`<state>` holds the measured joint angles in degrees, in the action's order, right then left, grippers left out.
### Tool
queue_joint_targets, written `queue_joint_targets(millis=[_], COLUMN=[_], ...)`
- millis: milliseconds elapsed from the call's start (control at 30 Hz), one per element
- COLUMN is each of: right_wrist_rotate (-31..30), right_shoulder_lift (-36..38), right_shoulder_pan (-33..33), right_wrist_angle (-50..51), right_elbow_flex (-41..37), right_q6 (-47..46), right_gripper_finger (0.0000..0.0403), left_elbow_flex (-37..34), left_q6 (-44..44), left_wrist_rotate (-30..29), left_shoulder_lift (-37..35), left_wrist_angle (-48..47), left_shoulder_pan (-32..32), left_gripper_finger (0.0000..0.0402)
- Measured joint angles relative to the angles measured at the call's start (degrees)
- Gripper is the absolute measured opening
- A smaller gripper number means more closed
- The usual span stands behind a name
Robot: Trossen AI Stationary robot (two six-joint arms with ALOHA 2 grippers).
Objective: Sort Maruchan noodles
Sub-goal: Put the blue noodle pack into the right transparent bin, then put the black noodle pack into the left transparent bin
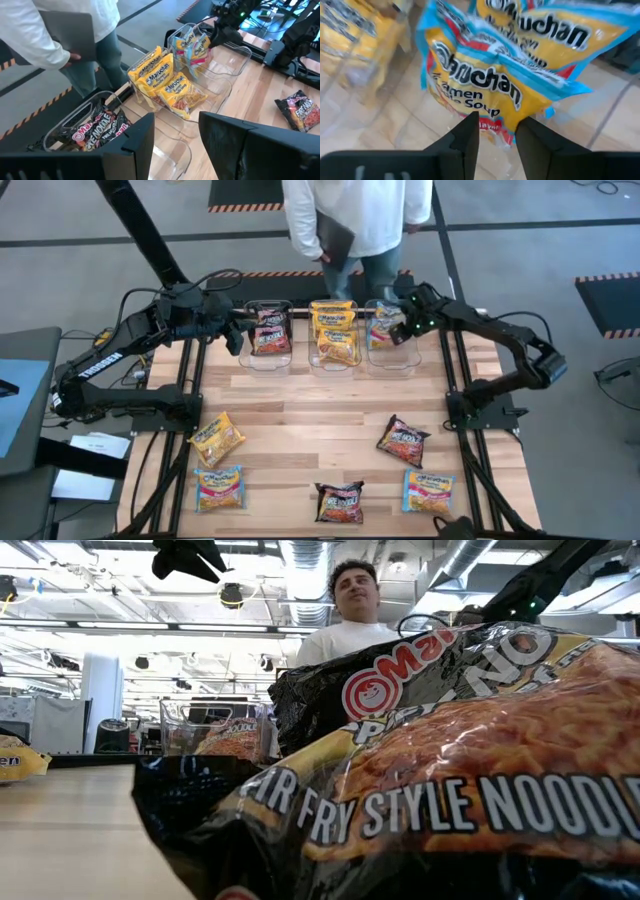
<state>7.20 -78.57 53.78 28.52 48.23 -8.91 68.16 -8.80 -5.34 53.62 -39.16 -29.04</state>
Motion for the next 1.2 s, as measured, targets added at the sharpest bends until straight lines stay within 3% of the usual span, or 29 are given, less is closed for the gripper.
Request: queue_joint_targets(millis=[533,833,1200], right_wrist_rotate=[0.6,11.2,15.4], right_shoulder_lift=[9.7,15.1,19.6], right_shoulder_pan=[-0.2,-2.9,-10.8], right_wrist_angle=[0.2,-2.1,-4.5], right_elbow_flex=[0.0,0.0,0.0], right_q6=[-2.5,-6.3,-12.7], right_gripper_finger=[0.0144,0.0143,0.0143], left_elbow_flex=[0.0,0.0,0.0], left_q6=[1.0,1.5,-2.5], left_wrist_rotate=[0.0,0.7,5.1], left_shoulder_lift=[0.0,0.0,0.0], left_wrist_angle=[0.0,0.0,0.0], left_shoulder_pan=[0.0,0.1,4.6], left_gripper_finger=[0.0141,0.0141,0.0141])
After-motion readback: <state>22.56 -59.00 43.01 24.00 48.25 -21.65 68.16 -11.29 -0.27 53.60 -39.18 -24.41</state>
